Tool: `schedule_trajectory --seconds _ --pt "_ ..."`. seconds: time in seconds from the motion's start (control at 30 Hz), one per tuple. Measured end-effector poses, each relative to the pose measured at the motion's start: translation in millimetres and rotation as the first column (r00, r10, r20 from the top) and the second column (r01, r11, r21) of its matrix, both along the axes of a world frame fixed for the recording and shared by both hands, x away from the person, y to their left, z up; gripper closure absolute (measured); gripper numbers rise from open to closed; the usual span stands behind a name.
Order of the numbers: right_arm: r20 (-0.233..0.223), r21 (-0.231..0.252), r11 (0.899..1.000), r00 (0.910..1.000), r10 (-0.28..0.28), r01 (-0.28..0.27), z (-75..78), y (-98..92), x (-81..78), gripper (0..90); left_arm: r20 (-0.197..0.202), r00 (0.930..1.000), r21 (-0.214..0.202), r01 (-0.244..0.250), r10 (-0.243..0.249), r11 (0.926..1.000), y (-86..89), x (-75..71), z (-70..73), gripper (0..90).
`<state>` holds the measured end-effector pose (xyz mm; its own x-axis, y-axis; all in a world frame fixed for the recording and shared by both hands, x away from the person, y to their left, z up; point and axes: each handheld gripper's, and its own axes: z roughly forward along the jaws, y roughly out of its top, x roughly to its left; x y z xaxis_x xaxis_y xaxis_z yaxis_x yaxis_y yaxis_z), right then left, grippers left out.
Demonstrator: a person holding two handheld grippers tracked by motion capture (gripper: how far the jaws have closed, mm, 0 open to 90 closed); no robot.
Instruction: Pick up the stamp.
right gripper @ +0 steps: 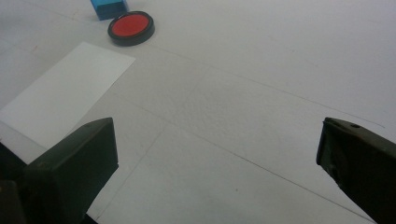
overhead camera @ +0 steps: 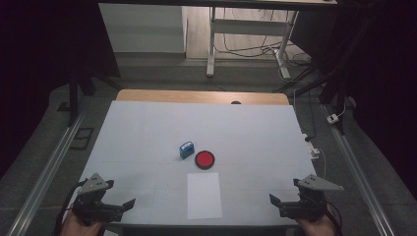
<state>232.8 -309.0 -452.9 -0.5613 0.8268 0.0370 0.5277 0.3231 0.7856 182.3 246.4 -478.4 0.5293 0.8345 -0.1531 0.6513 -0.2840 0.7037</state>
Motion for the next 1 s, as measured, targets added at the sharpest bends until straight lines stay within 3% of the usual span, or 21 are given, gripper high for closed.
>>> schedule_trajectory --seconds 0.13,0.37,0.77,0.9,1.0 --pt "-0.022 -0.013 1.000 0.9995 0.024 -0.024 -0.9 2.3 2.4 0.0 -0.004 1.0000 0.004 0.002 -0.002 1.0000 0.2 -0.4 -0.2 1.9" --pt "-0.055 0.014 1.000 0.9983 0.019 -0.018 -1.6 0.1 5.6 0.0 -0.009 0.9998 -0.007 -0.017 0.017 0.9998 2.3 -1.1 -0.1 2.8" --pt "-0.044 -0.015 1.000 0.9988 0.022 -0.023 -1.5 4.1 5.9 0.0 -0.013 0.9994 0.026 -0.032 0.032 0.9991 0.0 -2.2 -0.7 2.6" --pt "-0.047 -0.021 0.999 0.9983 0.033 -0.034 -1.9 4.7 6.0 0.0 -0.020 0.9996 0.015 -0.019 0.019 0.9997 0.4 -1.6 -0.6 2.4" --pt "-0.050 -0.024 0.999 0.9981 0.036 -0.037 -1.9 4.8 6.2 0.0 -0.029 0.9996 -0.015 0.004 -0.004 0.9999 2.8 -1.0 -0.6 2.3"
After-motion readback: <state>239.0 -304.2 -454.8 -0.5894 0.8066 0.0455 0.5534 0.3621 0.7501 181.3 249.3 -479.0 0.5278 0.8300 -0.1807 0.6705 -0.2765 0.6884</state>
